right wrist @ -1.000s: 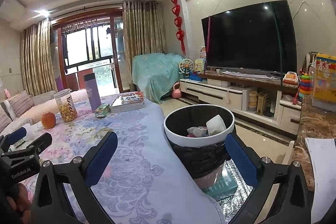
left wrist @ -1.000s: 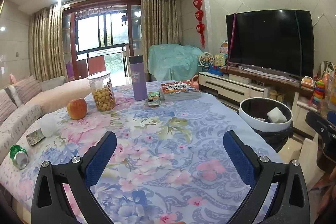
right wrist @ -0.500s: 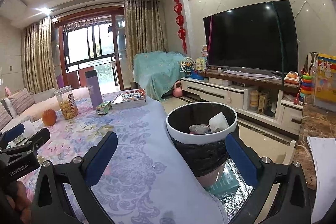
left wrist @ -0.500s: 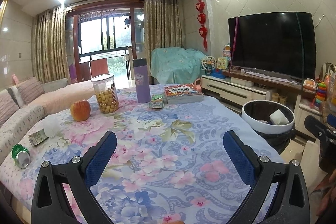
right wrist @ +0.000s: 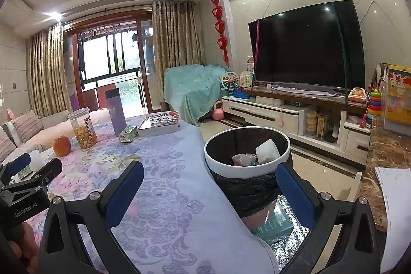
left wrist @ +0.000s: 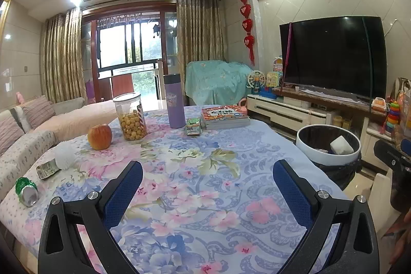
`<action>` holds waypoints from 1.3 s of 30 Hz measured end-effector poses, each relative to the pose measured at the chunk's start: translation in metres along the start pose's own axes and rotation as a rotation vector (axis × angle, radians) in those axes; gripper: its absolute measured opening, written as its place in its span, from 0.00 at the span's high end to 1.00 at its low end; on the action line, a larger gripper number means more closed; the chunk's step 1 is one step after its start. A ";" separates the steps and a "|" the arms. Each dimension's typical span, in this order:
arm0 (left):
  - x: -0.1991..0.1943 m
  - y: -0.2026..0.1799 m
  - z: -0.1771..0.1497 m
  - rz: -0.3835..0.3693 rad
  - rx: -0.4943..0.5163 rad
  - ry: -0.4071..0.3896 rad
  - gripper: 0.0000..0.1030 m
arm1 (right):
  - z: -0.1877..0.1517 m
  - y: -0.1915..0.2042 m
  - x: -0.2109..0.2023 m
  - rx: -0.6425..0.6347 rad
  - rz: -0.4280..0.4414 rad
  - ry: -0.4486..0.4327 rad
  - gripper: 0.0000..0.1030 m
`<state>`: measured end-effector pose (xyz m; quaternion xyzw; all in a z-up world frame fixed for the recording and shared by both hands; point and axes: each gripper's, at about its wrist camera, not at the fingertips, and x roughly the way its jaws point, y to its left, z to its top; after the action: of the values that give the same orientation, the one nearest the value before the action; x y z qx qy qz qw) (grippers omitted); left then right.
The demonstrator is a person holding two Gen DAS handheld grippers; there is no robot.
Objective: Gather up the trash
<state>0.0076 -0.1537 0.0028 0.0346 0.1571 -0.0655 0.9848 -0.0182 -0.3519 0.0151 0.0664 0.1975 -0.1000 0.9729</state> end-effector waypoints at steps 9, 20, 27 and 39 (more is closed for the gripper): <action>0.001 0.002 -0.001 -0.003 0.001 0.005 0.00 | 0.000 0.002 0.000 0.001 0.002 0.004 0.00; 0.001 0.002 -0.001 -0.006 0.001 0.005 0.00 | 0.001 0.002 0.000 0.002 0.004 0.005 0.00; 0.003 0.003 -0.001 -0.009 0.008 0.006 0.00 | 0.000 0.002 0.000 0.001 0.003 0.004 0.00; 0.003 0.003 -0.002 -0.009 0.008 0.008 0.00 | 0.000 0.002 0.000 0.004 0.006 0.005 0.00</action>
<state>0.0104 -0.1510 0.0004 0.0383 0.1609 -0.0703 0.9837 -0.0177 -0.3500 0.0155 0.0692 0.1995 -0.0973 0.9726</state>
